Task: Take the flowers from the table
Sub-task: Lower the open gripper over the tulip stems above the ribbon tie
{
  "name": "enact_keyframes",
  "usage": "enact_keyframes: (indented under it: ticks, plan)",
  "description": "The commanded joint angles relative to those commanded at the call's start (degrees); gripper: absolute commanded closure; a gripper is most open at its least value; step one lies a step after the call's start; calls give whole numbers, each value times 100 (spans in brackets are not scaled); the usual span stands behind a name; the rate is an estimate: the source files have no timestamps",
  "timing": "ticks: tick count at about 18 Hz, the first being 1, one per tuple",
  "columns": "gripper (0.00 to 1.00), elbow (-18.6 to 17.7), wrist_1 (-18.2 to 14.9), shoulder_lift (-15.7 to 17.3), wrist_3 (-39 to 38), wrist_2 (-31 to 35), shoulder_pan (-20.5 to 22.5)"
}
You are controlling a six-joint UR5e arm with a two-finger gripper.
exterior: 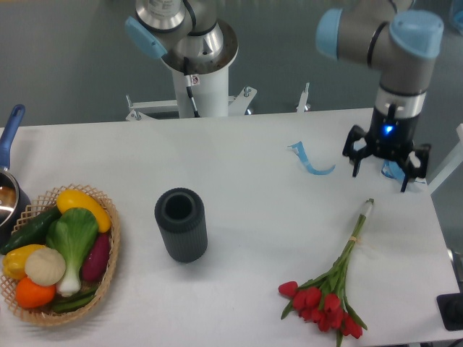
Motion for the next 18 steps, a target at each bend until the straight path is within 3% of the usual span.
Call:
enact_keyframes:
  ticks: [6,14,18]
  plan:
    - [0,368,18,-800,-26,17,-299]
    - [0,553,18,-1266,-35,17,-387]
    - [0,650,193,-1477,-158,122,-554]
